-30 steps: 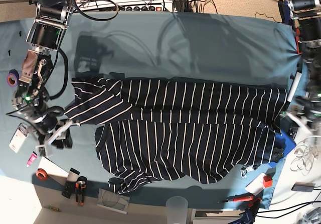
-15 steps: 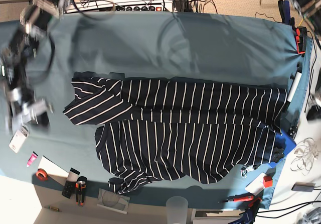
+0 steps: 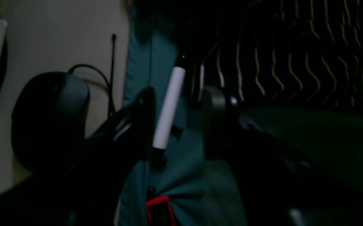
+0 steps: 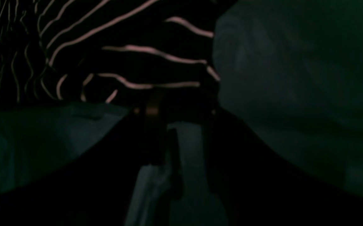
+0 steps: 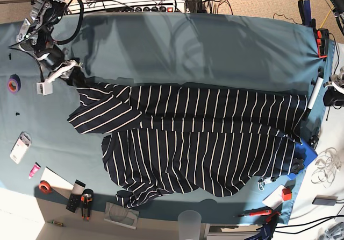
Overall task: Layout the t-shirt on the table in an organized manner, then fold the t-shirt properly
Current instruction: 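Grasp the shirt's collar corner with the right gripper, then grasp the opposite collar corner with the left gripper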
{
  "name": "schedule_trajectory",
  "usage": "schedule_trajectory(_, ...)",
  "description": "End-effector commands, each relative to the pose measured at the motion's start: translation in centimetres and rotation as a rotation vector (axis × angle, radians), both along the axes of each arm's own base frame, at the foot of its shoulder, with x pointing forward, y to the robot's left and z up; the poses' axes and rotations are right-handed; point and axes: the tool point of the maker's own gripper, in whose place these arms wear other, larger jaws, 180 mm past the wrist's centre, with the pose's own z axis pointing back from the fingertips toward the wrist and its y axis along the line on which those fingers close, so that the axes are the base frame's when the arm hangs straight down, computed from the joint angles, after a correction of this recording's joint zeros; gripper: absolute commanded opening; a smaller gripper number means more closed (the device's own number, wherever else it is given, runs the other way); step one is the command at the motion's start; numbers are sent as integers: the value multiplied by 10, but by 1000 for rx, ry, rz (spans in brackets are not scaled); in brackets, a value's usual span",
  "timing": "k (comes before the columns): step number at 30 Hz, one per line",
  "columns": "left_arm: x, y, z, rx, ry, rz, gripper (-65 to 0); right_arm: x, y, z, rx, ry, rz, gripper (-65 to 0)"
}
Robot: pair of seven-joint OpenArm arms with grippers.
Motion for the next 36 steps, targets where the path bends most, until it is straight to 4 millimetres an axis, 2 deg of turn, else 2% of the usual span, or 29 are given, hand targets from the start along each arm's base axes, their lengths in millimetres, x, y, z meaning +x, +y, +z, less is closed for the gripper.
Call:
schedule_trajectory(1, 9, 5, 19, 22, -59, -7, -421, 10, -3, 18, -2, -61, 9, -391)
schedule_trajectory(3, 9, 5, 20, 22, -59, -7, -421, 9, -2, 19, 4, -52, 20, -343)
schedule_trajectory(7, 9, 5, 20, 22, -59, -8, -421, 9, -9, 18, 11, -27, -17, -340)
schedule_trajectory(11, 9, 5, 20, 22, -59, -8, -421, 16, -12, 20, 30, -74, -53, -341)
schedule_trajectory(14, 9, 5, 19, 22, -59, -8, -421, 21, -12, 9, 70, -52, -66, -341)
schedule_trajectory(18, 9, 5, 19, 22, -59, -8, -421, 33, -3, -10, 163, -17, -70, -341)
schedule_trajectory(22, 9, 4, 20, 15, -60, -11, -420, 42, 15, -19, 200, 15, -5, -341)
schedule_trajectory(24, 9, -5, 21, -32, -65, -32, -420, 43, 22, -20, 198, 29, 20, -341)
schedule_trajectory(27, 7, -30, 24, -122, -85, -123, -418, 42, 23, -22, 191, 41, 27, -341)
schedule_trajectory(32, 7, -72, 12, -288, -135, -150, -360, 39, 22, -26, 170, 62, 31, -341)
schedule_trajectory(34, 9, -72, -1, -296, -127, -86, -359, 39, 22, -27, 169, 67, 34, -341)
schedule_trajectory(36, 12, -61, -15, -298, -107, 29, -358, 38, 21, -27, 166, 72, 36, -341)
